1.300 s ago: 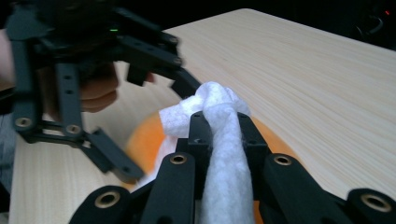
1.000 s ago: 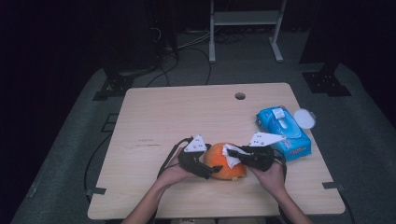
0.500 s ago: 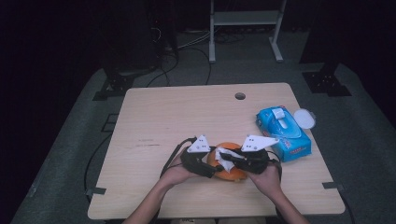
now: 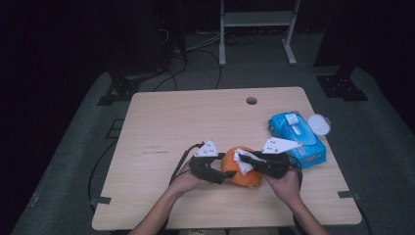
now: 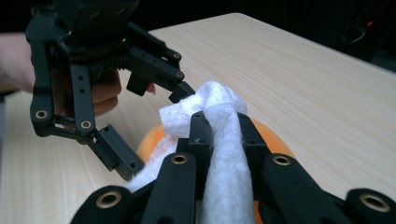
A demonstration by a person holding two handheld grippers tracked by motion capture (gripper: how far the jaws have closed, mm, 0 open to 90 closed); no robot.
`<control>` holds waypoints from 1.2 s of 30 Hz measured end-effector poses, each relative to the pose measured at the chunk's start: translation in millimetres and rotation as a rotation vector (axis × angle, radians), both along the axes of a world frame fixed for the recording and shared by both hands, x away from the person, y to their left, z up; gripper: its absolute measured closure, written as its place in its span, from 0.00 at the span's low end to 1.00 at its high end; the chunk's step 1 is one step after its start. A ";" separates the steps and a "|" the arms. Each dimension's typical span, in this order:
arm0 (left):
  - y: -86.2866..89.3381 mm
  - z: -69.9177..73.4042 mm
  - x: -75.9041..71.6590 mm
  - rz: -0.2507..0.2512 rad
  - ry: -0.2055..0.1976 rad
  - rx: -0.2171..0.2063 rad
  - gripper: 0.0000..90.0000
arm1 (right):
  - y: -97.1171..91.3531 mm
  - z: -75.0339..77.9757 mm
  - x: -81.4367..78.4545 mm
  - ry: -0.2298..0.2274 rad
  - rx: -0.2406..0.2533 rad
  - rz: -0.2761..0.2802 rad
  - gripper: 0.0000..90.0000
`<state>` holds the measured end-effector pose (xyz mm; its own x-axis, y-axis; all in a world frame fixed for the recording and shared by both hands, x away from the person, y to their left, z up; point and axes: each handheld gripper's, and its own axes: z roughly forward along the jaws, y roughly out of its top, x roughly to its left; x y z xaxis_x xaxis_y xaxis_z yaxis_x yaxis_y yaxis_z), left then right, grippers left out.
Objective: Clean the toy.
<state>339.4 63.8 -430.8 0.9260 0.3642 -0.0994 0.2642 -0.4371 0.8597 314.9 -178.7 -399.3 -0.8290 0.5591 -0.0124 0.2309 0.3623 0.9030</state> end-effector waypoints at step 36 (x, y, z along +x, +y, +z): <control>-5.8 5.6 -7.8 -0.016 -0.059 0.007 0.33 | 8.3 2.9 -5.2 -0.027 -0.048 -0.013 0.89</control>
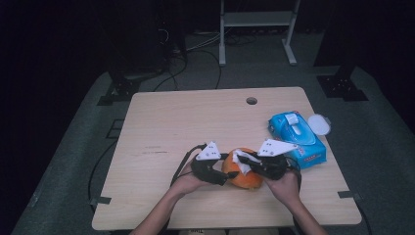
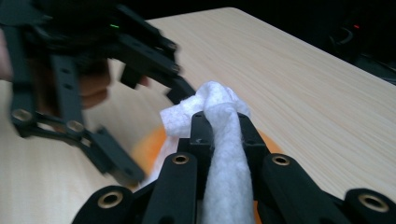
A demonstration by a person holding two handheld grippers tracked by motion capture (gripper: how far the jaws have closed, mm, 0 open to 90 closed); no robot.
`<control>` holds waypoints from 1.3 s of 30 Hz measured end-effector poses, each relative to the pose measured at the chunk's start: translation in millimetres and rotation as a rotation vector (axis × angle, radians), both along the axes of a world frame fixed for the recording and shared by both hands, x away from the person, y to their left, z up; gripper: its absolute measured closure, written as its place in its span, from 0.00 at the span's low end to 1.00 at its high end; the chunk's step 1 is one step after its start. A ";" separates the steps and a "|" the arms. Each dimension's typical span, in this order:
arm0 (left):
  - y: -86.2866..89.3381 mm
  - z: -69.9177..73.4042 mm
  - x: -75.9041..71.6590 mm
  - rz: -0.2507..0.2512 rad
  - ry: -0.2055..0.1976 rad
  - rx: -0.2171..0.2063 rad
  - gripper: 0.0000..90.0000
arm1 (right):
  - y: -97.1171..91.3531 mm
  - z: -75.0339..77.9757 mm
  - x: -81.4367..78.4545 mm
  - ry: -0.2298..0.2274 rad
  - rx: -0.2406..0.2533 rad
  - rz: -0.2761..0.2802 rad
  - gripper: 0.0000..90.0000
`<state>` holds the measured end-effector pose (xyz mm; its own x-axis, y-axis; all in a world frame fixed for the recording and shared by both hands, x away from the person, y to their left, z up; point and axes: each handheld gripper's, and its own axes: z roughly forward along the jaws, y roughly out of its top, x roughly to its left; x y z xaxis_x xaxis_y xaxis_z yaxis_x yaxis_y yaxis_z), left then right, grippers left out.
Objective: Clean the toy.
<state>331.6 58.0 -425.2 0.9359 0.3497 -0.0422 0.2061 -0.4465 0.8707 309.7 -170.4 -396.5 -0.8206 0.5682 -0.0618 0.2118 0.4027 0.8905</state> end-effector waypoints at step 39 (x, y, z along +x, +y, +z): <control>24.9 -10.8 15.5 0.038 0.089 0.009 0.26 | -18.3 -21.8 16.1 0.135 0.070 -0.021 0.87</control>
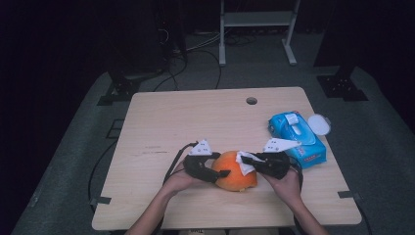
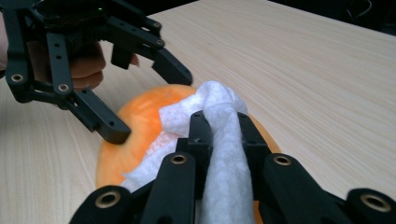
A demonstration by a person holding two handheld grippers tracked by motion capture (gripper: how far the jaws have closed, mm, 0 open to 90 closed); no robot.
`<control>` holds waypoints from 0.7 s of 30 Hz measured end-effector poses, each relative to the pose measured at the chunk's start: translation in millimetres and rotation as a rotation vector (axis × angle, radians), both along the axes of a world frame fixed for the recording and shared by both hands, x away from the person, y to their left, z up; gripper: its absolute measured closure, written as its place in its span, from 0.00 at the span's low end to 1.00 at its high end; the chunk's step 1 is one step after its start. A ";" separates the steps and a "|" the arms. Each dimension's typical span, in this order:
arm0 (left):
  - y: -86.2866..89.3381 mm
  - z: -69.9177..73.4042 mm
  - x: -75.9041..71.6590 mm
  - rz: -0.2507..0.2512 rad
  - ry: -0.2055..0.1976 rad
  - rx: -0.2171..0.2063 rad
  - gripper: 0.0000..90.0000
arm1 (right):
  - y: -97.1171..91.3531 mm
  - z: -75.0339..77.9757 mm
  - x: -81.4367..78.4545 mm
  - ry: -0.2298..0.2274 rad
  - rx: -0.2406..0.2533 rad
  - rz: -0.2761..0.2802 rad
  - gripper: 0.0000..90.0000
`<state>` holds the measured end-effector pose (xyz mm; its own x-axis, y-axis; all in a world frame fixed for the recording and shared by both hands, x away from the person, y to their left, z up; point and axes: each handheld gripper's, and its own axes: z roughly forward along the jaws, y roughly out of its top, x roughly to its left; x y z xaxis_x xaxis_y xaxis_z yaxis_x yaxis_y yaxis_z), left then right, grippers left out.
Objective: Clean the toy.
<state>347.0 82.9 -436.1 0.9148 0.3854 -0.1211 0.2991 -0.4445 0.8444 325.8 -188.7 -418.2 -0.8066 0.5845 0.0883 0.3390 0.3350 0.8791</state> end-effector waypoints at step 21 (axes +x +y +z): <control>1.7 -0.5 4.2 0.016 0.004 -0.015 0.31 | -3.8 -2.8 -1.1 0.006 0.003 -0.015 0.87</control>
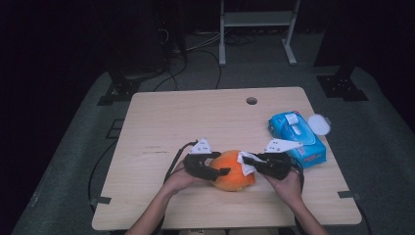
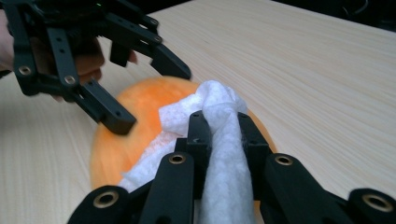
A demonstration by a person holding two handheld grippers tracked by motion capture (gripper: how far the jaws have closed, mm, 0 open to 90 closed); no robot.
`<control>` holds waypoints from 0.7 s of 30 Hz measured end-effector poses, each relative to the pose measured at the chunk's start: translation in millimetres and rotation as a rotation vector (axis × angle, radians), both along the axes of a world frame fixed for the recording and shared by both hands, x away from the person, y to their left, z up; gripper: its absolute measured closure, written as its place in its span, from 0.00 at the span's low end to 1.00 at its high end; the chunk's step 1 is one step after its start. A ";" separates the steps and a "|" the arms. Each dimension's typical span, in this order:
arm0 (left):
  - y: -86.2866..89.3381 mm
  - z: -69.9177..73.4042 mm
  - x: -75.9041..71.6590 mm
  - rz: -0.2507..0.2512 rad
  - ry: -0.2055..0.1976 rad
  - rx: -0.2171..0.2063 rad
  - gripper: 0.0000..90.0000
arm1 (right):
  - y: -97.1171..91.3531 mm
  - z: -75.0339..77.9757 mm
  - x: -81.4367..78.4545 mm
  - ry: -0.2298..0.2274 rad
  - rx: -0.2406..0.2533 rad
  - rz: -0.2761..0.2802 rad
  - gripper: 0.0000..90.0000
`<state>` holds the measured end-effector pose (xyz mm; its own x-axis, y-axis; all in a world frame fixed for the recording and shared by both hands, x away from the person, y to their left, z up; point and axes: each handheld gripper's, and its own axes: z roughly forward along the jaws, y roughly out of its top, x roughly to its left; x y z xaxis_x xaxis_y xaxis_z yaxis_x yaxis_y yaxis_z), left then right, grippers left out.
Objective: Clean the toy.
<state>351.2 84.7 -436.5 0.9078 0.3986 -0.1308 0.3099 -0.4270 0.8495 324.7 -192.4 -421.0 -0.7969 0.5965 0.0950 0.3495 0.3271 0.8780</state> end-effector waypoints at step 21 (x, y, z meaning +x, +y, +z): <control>1.3 4.3 -0.2 -0.018 -0.028 -0.030 0.35 | 9.6 2.4 -3.1 -0.029 0.022 0.023 0.86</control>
<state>351.0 86.0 -432.2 0.9184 0.3782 -0.1165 0.2778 -0.4066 0.8703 321.6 -182.8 -418.6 -0.8133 0.5757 0.0845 0.3160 0.3150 0.8950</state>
